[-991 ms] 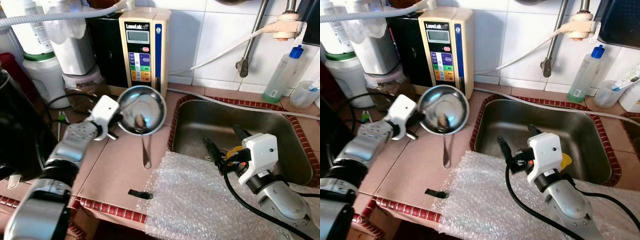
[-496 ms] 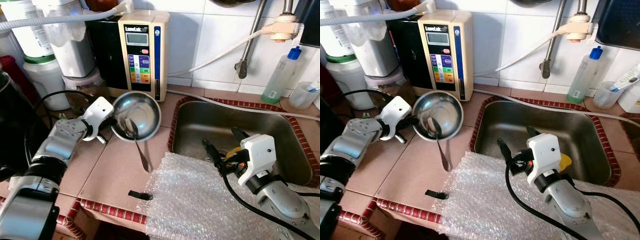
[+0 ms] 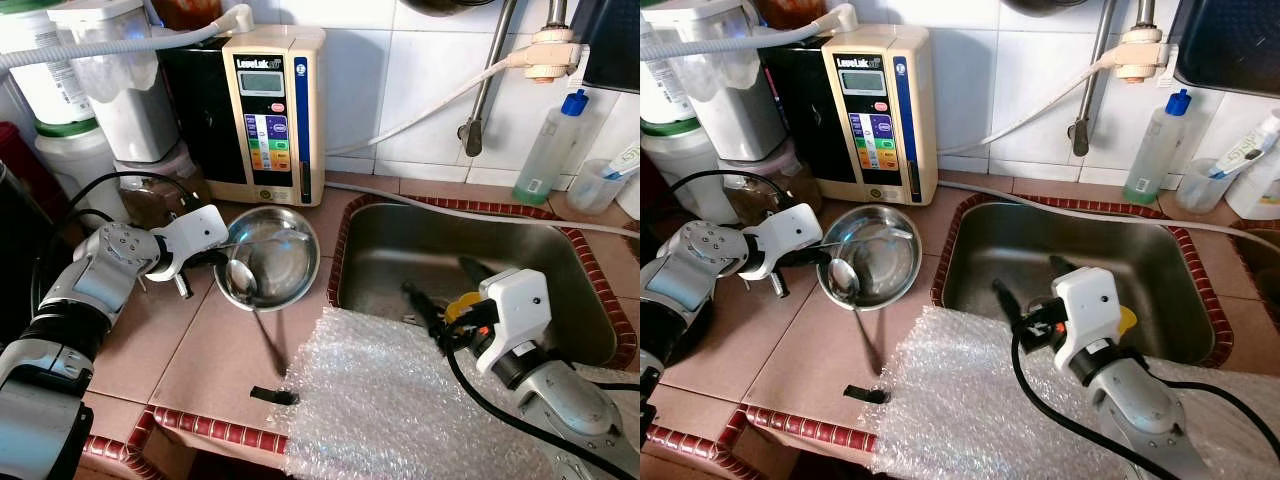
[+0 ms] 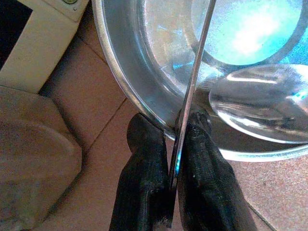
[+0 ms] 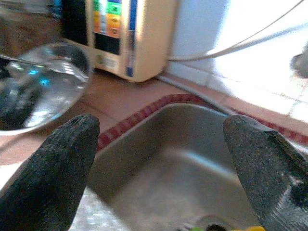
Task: Kitchen organization
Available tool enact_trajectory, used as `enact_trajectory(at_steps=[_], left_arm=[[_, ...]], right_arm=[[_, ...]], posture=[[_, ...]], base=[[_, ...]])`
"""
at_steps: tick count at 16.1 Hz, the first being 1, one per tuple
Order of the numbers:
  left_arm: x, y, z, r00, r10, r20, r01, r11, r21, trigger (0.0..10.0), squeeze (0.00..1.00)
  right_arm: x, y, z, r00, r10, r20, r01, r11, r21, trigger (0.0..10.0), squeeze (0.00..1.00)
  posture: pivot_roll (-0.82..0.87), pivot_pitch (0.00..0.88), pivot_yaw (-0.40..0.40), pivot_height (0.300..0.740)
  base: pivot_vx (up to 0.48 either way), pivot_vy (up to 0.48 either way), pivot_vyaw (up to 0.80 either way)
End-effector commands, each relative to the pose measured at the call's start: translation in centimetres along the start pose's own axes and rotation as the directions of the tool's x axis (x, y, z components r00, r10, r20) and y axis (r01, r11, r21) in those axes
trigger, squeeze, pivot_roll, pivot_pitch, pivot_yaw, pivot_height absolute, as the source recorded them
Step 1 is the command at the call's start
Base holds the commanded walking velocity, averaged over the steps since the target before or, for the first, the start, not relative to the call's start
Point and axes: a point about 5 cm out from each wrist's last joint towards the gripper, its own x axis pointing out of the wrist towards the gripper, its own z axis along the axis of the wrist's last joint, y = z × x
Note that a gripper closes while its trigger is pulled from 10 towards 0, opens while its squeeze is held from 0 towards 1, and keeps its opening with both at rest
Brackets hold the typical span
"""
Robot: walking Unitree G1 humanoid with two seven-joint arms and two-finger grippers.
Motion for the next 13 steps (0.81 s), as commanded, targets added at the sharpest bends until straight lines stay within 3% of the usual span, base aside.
enact_trajectory(at_steps=[1,4,7,11,12,13], left_arm=[[1.8,-4.3,-4.7,0.952,-0.179,-0.250,0.185,0.983,0.002,10.0,0.00],[2.4,-4.5,-4.1,0.959,-0.158,-0.235,0.169,0.985,0.029,10.0,0.00],[2.5,-4.3,-3.7,0.957,-0.151,-0.249,0.177,0.981,0.084,10.0,0.00],[1.8,-3.0,-3.3,0.942,-0.105,-0.318,0.189,0.950,0.248,10.0,0.00],[1.5,-2.2,-2.9,0.948,-0.058,-0.314,0.151,0.948,0.281,10.0,0.00],[1.6,-1.9,-2.6,0.954,-0.034,-0.299,0.119,0.955,0.272,10.0,0.00]], right_arm=[[-0.1,0.8,0.9,0.997,0.073,0.032,-0.073,0.997,0.003,10.0,0.00],[-0.8,2.1,0.7,0.980,0.196,-0.016,-0.195,0.978,0.069,10.0,0.00],[-1.8,3.1,0.0,0.937,0.333,-0.109,-0.316,0.937,0.150,10.0,0.00],[-2.2,3.1,-0.8,0.921,0.340,-0.191,-0.333,0.940,0.071,10.0,0.00],[-2.1,3.2,-0.7,0.922,0.341,-0.184,-0.333,0.940,0.076,10.0,0.00],[-2.1,3.2,-0.6,0.922,0.342,-0.182,-0.333,0.940,0.078,10.0,0.00]], posture=[[0.05,0.043,0.038,0.740],[0.04,0.044,0.038,0.740],[0.04,0.045,0.039,0.740],[0.04,0.046,0.043,0.740],[0.04,0.046,0.044,0.740],[0.04,0.046,0.045,0.740]], base=[[0.000,0.000,0.00],[0.000,0.000,0.00],[0.000,0.000,0.00],[0.000,0.000,0.00],[0.000,0.000,0.00],[0.000,0.000,0.00]])
